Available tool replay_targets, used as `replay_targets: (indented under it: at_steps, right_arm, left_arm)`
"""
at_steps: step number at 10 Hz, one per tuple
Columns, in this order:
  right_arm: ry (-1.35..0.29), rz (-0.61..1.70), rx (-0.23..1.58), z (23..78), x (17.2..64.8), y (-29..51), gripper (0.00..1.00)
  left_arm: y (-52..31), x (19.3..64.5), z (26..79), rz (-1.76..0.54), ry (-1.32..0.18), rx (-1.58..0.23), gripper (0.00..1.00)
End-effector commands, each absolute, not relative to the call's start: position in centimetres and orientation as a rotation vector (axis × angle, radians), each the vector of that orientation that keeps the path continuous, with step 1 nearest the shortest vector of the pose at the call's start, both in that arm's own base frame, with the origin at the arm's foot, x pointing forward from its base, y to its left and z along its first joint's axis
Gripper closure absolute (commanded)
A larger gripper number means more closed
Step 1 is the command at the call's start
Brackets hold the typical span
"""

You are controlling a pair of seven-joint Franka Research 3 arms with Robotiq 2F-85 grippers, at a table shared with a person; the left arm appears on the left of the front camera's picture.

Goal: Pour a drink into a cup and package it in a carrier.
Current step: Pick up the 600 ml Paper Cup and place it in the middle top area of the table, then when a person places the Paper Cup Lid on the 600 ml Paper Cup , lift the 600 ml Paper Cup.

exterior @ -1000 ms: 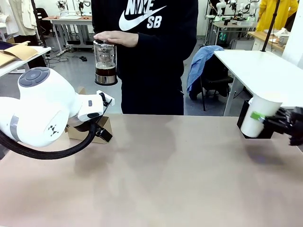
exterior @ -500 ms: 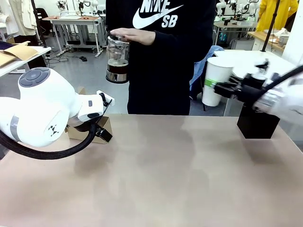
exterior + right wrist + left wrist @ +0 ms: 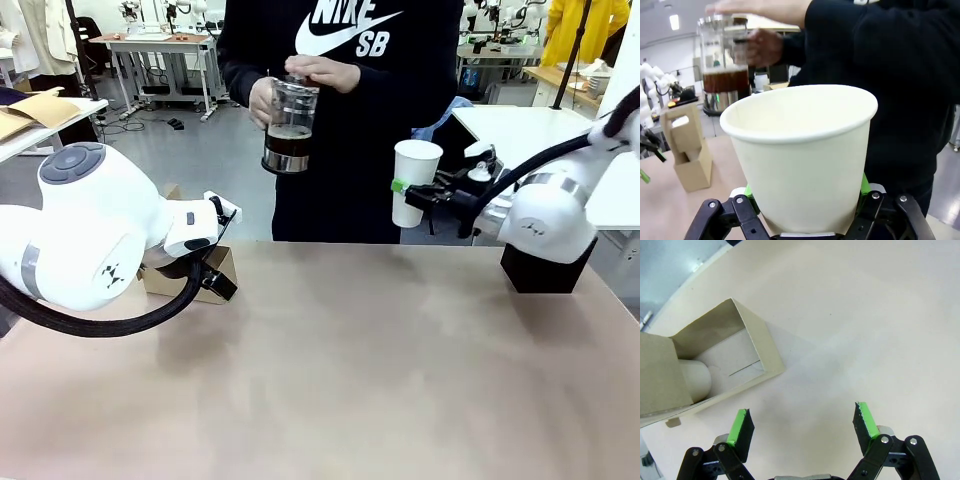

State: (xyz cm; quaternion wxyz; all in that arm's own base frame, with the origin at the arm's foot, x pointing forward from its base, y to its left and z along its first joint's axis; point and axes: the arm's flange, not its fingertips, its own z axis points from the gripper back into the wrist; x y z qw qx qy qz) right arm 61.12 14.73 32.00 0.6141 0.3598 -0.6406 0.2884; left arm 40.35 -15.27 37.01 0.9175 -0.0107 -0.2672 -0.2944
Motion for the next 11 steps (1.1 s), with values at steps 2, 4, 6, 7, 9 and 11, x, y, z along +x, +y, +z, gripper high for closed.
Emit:
replay_targets:
  at_steps: [2, 4, 6, 7, 9, 11]
  right_arm:
    - [-1.454, 0.681, 0.797, 29.8, 62.5, 16.2, 0.19]
    - [-1.439, 0.684, 0.857, 29.0, 62.1, 16.6, 0.19]
    - [-1.436, 0.682, 0.841, 28.5, 61.8, 16.4, 0.19]
    - [-1.436, 0.682, 0.841, 28.5, 61.8, 16.4, 0.19]
    - [-1.436, 0.682, 0.841, 28.5, 61.8, 16.4, 0.19]
    - [-1.436, 0.682, 0.841, 28.5, 61.8, 16.4, 0.19]
  left_arm:
    - [-15.2, 40.4, 37.0, -0.605, -0.55, -0.025, 0.0]
    - [-15.2, 40.4, 37.0, -0.605, -0.55, -0.025, 0.0]
    - [-15.2, 40.4, 37.0, -0.605, -0.55, -0.025, 0.0]
    - [-15.2, 40.4, 37.0, -0.605, -0.55, -0.025, 0.0]
    - [-15.2, 40.4, 37.0, -0.605, -0.55, -0.025, 0.0]
    - [-15.2, 40.4, 37.0, -0.605, -0.55, -0.025, 0.0]
